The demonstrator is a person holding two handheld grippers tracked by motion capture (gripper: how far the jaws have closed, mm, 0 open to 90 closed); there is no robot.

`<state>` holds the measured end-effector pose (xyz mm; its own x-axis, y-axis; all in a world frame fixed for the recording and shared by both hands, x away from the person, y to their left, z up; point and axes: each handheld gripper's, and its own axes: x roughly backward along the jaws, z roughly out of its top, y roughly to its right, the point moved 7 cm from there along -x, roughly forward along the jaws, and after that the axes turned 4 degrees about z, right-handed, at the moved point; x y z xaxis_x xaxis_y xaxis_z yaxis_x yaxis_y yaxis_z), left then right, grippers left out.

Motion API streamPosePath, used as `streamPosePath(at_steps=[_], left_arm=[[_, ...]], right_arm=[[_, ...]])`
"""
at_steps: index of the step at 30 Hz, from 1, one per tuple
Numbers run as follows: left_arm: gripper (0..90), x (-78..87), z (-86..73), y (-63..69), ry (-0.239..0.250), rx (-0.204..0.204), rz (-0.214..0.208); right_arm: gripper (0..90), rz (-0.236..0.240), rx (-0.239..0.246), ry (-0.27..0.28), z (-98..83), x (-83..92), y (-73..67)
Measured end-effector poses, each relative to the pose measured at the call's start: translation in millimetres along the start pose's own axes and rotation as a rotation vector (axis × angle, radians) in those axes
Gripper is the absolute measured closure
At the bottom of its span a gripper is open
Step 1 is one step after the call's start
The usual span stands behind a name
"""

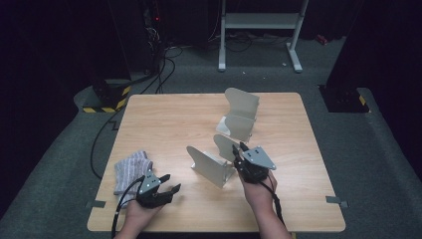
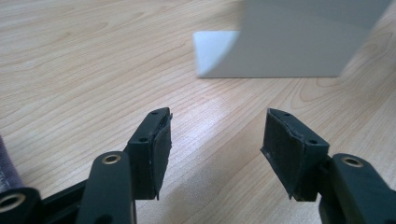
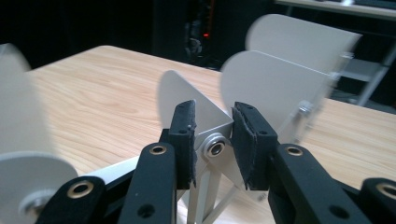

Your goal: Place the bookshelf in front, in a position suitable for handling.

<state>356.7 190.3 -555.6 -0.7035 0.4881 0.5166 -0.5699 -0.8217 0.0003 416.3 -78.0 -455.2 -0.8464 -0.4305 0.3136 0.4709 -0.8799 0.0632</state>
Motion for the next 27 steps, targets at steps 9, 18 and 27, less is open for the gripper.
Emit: streamPosePath(at_steps=[9, 18, 27], left_arm=[[41.7, -1.9, 1.1, 4.5, 0.009, -0.006, -0.012], [41.4, 0.5, 3.1, 5.8, 0.028, -0.005, -0.025], [41.0, 5.6, 8.0, 14.5, 0.071, -0.034, -0.088]], right_arm=[[74.2, -0.035, -0.028, 0.024, -7.9, 16.7, 24.6], [76.6, 0.037, -0.006, 0.042, -3.2, 6.5, 3.5], [76.2, 0.093, 0.012, 0.051, 1.4, -5.6, -19.3]])
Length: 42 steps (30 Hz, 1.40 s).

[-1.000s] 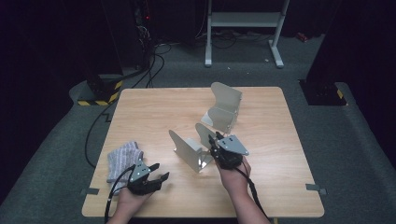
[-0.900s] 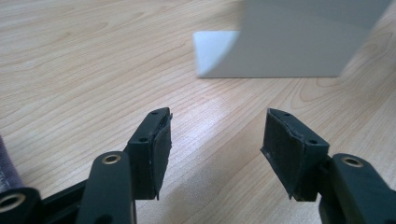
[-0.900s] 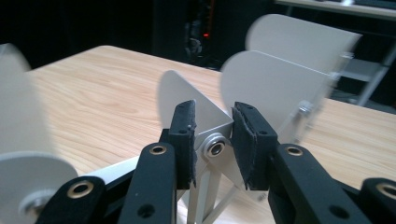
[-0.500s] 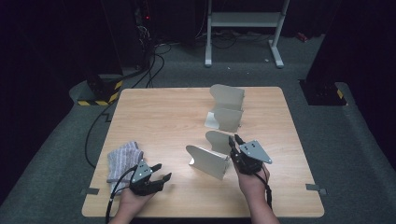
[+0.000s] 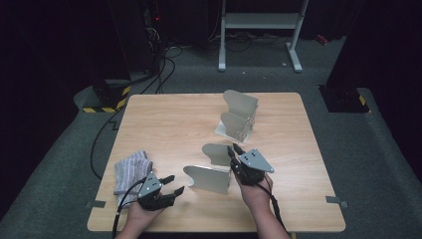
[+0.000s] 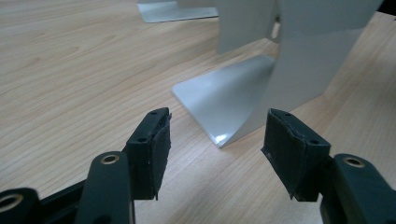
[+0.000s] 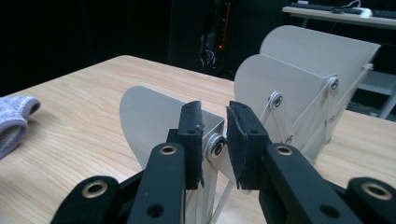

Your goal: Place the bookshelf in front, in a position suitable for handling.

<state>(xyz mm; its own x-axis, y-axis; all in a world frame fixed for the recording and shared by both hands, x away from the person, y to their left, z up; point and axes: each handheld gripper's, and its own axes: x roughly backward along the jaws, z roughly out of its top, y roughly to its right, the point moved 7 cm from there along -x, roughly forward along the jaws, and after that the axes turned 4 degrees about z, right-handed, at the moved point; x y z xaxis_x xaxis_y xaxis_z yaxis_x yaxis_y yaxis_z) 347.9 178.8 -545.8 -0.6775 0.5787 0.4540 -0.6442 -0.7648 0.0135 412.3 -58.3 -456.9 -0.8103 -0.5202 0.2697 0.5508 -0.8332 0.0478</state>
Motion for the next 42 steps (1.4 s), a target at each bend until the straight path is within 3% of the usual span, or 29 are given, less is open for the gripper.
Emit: streamPosePath(at_steps=[2, 4, 9, 20, 23, 30, 31, 36, 39, 42], left_arm=[[41.0, 0.7, 2.2, 5.0, 0.018, -0.002, -0.032], [40.9, 0.7, 3.2, 7.2, 0.022, -0.01, -0.038], [40.9, 1.2, 3.7, 7.3, 0.023, -0.019, -0.035], [40.2, 16.1, 5.5, -6.0, 0.067, 0.03, -0.028], [40.2, 18.4, 6.3, -6.5, 0.079, 0.02, -0.03], [41.0, 19.2, 6.2, -10.3, 0.08, 0.039, -0.019], [41.8, 19.2, 6.5, -11.4, 0.085, 0.059, -0.028], [47.4, 17.2, 6.7, -12.6, 0.089, 0.079, -0.033], [48.4, 14.8, 6.6, -12.4, 0.09, 0.093, -0.067], [47.4, 13.7, 6.3, -12.3, 0.092, 0.09, -0.061]], right_arm=[[76.0, 0.014, 0.004, 0.0, 0.9, -3.4, -3.8], [75.9, 0.029, 0.009, 0.002, 1.9, -7.0, -8.1], [75.6, 0.066, 0.027, -0.003, 5.8, -18.0, -23.5], [75.1, 0.145, 0.077, -0.018, 14.9, -43.0, -60.2], [75.1, 0.156, 0.087, -0.021, 16.8, -47.8, -66.3], [74.7, 0.175, 0.098, -0.028, 19.1, -54.7, -73.5], [74.5, 0.179, 0.098, -0.031, 19.2, -54.6, -73.3], [73.7, 0.179, 0.08, -0.038, 19.1, -50.9, -69.0], [72.8, 0.176, 0.068, -0.04, 17.6, -45.4, -64.8], [70.2, 0.173, 0.06, -0.037, 16.9, -39.3, -61.2]])
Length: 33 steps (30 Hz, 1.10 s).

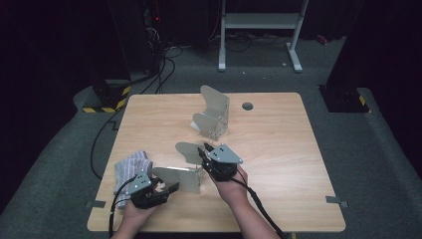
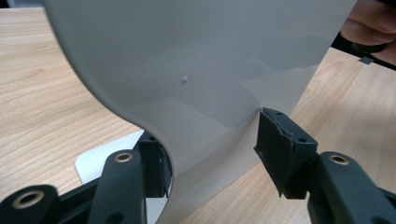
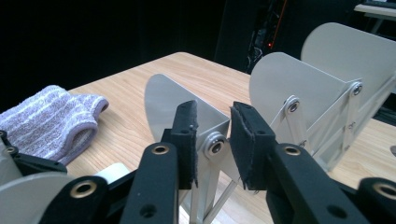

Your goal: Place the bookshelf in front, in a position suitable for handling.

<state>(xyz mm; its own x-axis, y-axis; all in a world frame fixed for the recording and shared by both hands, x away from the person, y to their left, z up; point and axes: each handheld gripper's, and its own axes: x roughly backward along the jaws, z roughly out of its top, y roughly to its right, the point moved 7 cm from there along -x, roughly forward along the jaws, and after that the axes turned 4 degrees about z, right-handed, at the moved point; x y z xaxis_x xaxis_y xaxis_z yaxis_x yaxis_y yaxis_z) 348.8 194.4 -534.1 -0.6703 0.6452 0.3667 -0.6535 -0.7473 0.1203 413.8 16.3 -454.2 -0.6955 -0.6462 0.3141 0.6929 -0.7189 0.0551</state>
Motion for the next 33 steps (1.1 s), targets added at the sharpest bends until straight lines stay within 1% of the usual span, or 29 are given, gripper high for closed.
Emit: streamPosePath(at_steps=[2, 3, 5, 6, 7, 9, 11, 12, 13, 15, 16, 18, 19, 20, 21, 22, 23, 25, 27, 28, 29, 30, 32, 33], left_arm=[[45.7, -0.3, -0.3, 0.3, -0.002, -0.005, -0.001], [45.1, -1.0, -0.3, 0.6, -0.003, -0.01, 0.002], [45.1, -2.8, -1.0, 1.7, -0.008, -0.015, 0.005], [45.1, -2.8, -1.0, 1.7, -0.008, -0.015, 0.005], [45.1, -4.2, -1.7, 2.3, -0.011, -0.019, 0.009], [45.1, -4.8, -1.8, 2.4, -0.013, -0.017, 0.008], [45.1, -5.1, -1.7, 2.3, -0.011, -0.015, 0.008], [45.1, -5.2, -1.7, 2.3, -0.011, -0.016, 0.008], [45.4, -5.4, -1.8, 2.5, -0.011, -0.015, 0.007], [45.4, -5.6, -1.8, 2.5, -0.011, -0.013, 0.004], [45.5, -5.6, -1.8, 2.5, -0.011, -0.013, 0.004], [46.1, -5.6, -1.8, 2.3, -0.013, -0.009, -0.005], [49.5, -5.8, -2.2, 4.1, -0.013, -0.015, -0.021], [51.1, -5.8, -2.2, 4.1, -0.013, -0.015, -0.021], [51.1, -6.2, -2.5, 5.6, -0.014, -0.02, -0.03], [53.2, -6.5, -2.6, 6.8, -0.013, -0.021, -0.037], [57.3, -7.7, -2.7, 10.4, -0.017, -0.022, -0.065], [63.7, -9.4, -2.9, 15.4, -0.024, -0.029, -0.095], [69.7, -12.0, -2.7, 21.8, -0.034, -0.06, -0.102], [72.5, -12.0, -2.7, 21.8, -0.034, -0.06, -0.102], [74.8, -14.6, -2.4, 27.0, -0.046, -0.087, -0.107], [76.5, -15.8, -2.1, 28.6, -0.049, -0.096, -0.109], [78.7, -16.9, -1.8, 29.4, -0.051, -0.1, -0.106], [79.3, -18.2, -1.3, 29.4, -0.052, -0.099, -0.093]], right_arm=[[68.5, -0.003, 0.002, 0.002, -0.4, 2.9, 0.8], [66.1, -0.003, -0.001, 0.003, -1.4, 9.5, 2.8], [64.1, -0.003, 0.0, 0.006, -2.4, 14.8, 4.4], [64.1, -0.003, 0.0, 0.006, -2.4, 14.8, 4.4], [65.0, -0.021, 0.0, 0.018, -3.5, 22.5, 7.8], [64.7, -0.027, -0.014, 0.019, -5.4, 27.0, 11.5], [64.6, -0.034, -0.014, 0.019, -7.0, 29.5, 14.2], [64.4, -0.041, -0.021, 0.018, -9.8, 32.5, 17.5], [64.1, -0.051, -0.034, 0.007, -16.7, 37.4, 22.6], [63.8, -0.063, -0.037, -0.004, -24.5, 42.1, 26.9], [63.8, -0.063, -0.037, -0.004, -24.5, 42.1, 26.9], [63.5, -0.077, -0.045, -0.016, -35.2, 47.8, 31.7], [63.1, -0.099, -0.062, -0.028, -47.7, 54.1, 37.2], [63.1, -0.099, -0.062, -0.028, -47.7, 54.1, 37.2], [63.1, -0.105, -0.068, -0.034, -51.9, 55.9, 38.9], [63.0, -0.114, -0.078, -0.042, -58.3, 58.1, 41.5], [62.9, -0.122, -0.091, -0.051, -65.5, 60.2, 44.9], [62.8, -0.133, -0.099, -0.061, -71.8, 60.8, 47.5], [62.6, -0.137, -0.101, -0.078, -77.6, 59.7, 48.3], [62.6, -0.137, -0.101, -0.078, -77.6, 59.7, 48.3], [62.5, -0.138, -0.101, -0.092, -82.0, 58.2, 48.5], [62.4, -0.138, -0.099, -0.096, -83.3, 57.6, 48.4], [62.4, -0.138, -0.094, -0.099, -84.1, 57.2, 48.2], [62.4, -0.136, -0.092, -0.101, -85.0, 56.6, 46.9]])
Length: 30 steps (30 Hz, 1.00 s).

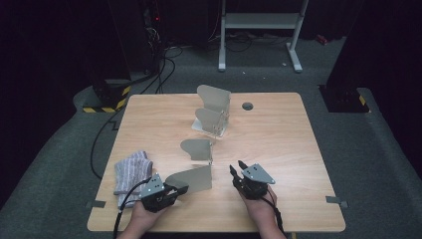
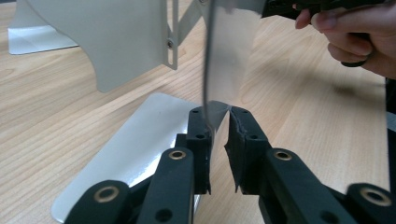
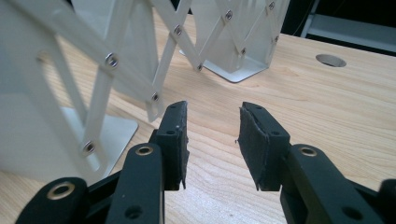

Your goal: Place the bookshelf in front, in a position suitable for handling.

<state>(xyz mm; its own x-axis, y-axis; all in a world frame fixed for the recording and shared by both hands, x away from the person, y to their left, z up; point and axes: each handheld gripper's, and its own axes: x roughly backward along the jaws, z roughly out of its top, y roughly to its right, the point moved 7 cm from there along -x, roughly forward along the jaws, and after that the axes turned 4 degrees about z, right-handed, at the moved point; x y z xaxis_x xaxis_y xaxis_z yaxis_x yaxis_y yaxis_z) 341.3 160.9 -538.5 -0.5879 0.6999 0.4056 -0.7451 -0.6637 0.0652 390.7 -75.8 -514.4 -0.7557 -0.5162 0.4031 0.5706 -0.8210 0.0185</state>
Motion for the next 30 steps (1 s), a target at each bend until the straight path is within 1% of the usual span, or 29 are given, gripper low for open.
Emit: streamPosePath(at_steps=[2, 3, 4, 7, 8, 9, 10, 11, 12, 14, 15, 17, 18, 19, 20, 22, 23, 24, 27, 28, 30], left_arm=[[80.4, -0.4, 0.2, -1.0, -0.001, 0.001, 0.016], [80.8, -0.4, 0.2, -1.0, -0.001, 0.001, 0.016], [81.2, -0.4, 0.4, -2.2, -0.003, -0.002, 0.035], [81.3, 0.2, 0.3, -4.2, -0.006, 0.006, 0.047], [81.4, 1.4, 0.1, -6.6, -0.008, 0.015, 0.063], [81.6, 2.0, -0.1, -8.1, -0.008, 0.02, 0.072], [81.8, 2.0, -0.1, -8.1, -0.008, 0.02, 0.072], [81.8, 3.2, -0.5, -10.7, -0.009, 0.031, 0.086], [81.9, 3.2, -0.5, -10.7, -0.009, 0.031, 0.086], [82.0, 4.5, -0.8, -13.3, -0.01, 0.041, 0.107], [82.3, 5.4, -0.9, -14.7, -0.012, 0.058, 0.119], [82.5, 6.2, -1.1, -16.1, -0.017, 0.063, 0.126], [82.9, 6.9, -1.1, -17.9, -0.016, 0.082, 0.14], [83.0, 6.9, -1.1, -17.9, -0.016, 0.082, 0.14], [83.3, 7.9, -1.4, -20.2, -0.021, 0.087, 0.155], [83.7, 8.4, -1.5, -21.4, -0.022, 0.099, 0.169], [83.9, 8.4, -1.5, -21.4, -0.022, 0.099, 0.169], [84.2, 8.9, -1.5, -22.5, -0.022, 0.105, 0.18], [84.8, 9.2, -1.6, -23.7, -0.024, 0.111, 0.191], [85.5, 9.1, -1.5, -24.4, -0.024, 0.122, 0.192], [86.3, 7.9, -1.1, -24.2, -0.023, 0.127, 0.187]], right_arm=[[62.5, 0.002, 0.006, -0.003, -0.7, -0.3, -0.6], [62.5, 0.002, 0.006, -0.003, -0.7, -0.3, -0.6], [62.5, 0.004, 0.006, -0.005, -1.6, -0.7, -1.6], [62.4, 0.006, 0.01, -0.007, -2.3, -1.2, -2.4], [62.5, 0.007, 0.013, -0.009, -2.9, -1.6, -3.2], [62.5, 0.007, 0.012, -0.01, -3.2, -1.8, -3.5], [62.5, 0.007, 0.013, -0.011, -3.4, -2.0, -3.7], [62.5, 0.007, 0.014, -0.011, -3.5, -2.1, -3.7], [62.5, 0.006, 0.014, -0.011, -3.5, -2.3, -3.7], [62.5, 0.006, 0.013, -0.013, -3.7, -2.5, -3.7], [62.5, 0.005, 0.011, -0.014, -3.9, -2.9, -3.7], [62.5, 0.006, 0.012, -0.014, -4.0, -3.0, -3.8], [62.6, 0.006, 0.013, -0.015, -4.2, -3.3, -4.3], [62.6, 0.006, 0.013, -0.015, -4.2, -3.3, -4.3], [62.6, 0.005, 0.014, -0.016, -4.5, -3.6, -4.8], [62.6, 0.007, 0.014, -0.017, -4.7, -3.9, -5.5], [62.6, 0.007, 0.014, -0.017, -4.7, -3.9, -5.5], [62.7, 0.007, 0.015, -0.018, -5.0, -4.2, -6.1], [62.7, 0.008, 0.015, -0.02, -5.3, -4.3, -6.3], [62.8, 0.008, 0.015, -0.02, -5.4, -4.5, -6.3], [62.8, 0.008, 0.014, -0.021, -5.6, -4.6, -6.6]])
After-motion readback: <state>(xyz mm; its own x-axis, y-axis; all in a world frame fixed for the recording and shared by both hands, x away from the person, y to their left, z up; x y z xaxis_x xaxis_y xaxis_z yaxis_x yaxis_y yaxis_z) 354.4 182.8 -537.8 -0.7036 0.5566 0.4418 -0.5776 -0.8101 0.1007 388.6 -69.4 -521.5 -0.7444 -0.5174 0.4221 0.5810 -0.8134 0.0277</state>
